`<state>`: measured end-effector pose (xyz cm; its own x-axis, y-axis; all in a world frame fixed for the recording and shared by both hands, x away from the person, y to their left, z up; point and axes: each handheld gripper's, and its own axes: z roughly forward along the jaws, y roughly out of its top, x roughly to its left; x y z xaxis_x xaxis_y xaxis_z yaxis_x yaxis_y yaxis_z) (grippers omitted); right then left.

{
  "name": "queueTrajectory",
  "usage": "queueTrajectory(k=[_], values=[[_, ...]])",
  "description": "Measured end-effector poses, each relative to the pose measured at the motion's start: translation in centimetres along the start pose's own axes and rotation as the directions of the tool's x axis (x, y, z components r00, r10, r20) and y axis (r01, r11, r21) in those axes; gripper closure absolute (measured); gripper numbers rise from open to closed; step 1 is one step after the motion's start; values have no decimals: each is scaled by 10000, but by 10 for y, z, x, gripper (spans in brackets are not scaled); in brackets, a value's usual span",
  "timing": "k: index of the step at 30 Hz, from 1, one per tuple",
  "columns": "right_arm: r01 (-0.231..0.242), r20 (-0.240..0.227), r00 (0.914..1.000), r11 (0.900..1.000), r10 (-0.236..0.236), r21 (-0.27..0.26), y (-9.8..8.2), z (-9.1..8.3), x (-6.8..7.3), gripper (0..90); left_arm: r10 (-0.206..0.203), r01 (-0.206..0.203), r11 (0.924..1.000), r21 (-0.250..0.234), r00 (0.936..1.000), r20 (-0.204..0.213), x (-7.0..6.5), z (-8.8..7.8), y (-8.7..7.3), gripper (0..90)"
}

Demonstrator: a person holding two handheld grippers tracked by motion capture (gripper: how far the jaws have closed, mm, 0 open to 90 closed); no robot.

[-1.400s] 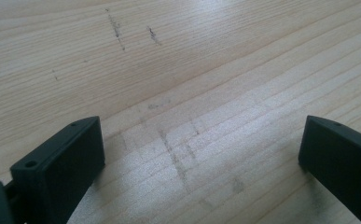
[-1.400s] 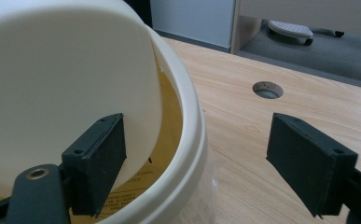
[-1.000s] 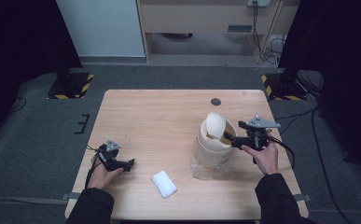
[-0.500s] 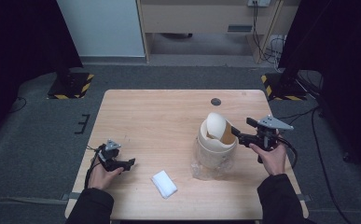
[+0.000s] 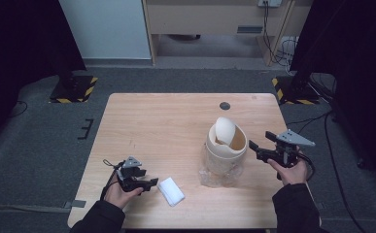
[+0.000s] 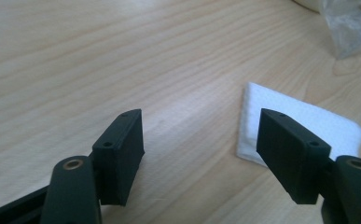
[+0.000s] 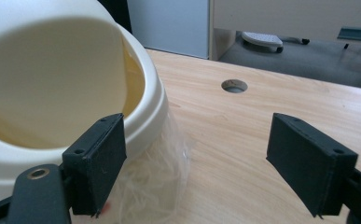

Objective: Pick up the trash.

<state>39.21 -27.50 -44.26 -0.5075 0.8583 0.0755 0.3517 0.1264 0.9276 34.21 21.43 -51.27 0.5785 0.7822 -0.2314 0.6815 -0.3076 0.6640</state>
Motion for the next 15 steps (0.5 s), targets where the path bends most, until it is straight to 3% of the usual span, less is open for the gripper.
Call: queueTrajectory(k=[7, 15], values=[[-91, 149, 9998, 10000, 91, 33, -3, -3, -3, 194, -99, 91, 9993, 360, 9997, 201, -13, 10, 2, 361], [111, 257, 9996, 9994, -120, 343, -6, -1, -2, 192, 328, -312, 9976, 616, 9991, -260, -29, 18, 3, 463]])
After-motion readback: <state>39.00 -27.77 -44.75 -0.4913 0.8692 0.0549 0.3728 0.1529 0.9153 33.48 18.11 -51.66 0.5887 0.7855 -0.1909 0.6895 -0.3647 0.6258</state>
